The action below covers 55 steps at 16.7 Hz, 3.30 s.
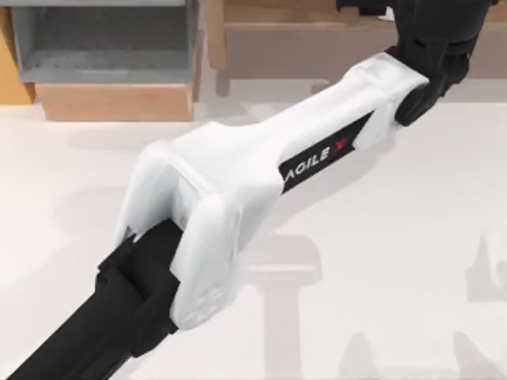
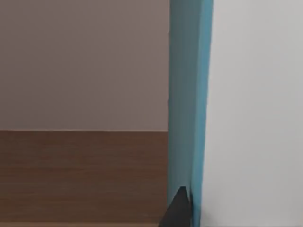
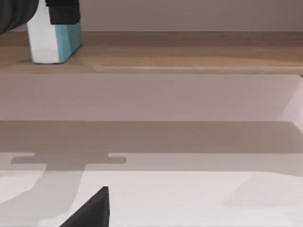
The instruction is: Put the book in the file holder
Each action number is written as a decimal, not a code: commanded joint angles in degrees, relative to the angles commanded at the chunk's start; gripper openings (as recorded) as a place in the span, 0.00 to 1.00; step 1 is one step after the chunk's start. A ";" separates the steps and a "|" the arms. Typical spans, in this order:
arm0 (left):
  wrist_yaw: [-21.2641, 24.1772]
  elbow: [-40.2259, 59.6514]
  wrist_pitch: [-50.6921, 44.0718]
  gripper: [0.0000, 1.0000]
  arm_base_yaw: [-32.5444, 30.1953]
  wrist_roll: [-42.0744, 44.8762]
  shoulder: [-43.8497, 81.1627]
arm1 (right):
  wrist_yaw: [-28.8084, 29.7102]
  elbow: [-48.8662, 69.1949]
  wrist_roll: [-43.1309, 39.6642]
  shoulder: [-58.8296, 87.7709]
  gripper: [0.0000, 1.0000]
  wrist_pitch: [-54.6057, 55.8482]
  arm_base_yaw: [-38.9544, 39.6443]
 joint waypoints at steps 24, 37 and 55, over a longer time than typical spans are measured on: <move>-3.84 -12.28 3.21 0.00 -6.64 11.00 -9.03 | 0.00 0.00 0.00 0.00 1.00 0.00 0.00; -0.84 -88.96 25.75 0.00 -8.25 49.81 -48.92 | 0.00 0.00 0.00 0.00 1.00 0.00 0.00; 38.88 -111.63 33.13 0.00 37.03 87.78 -62.03 | 0.00 0.00 0.00 0.00 1.00 0.00 0.00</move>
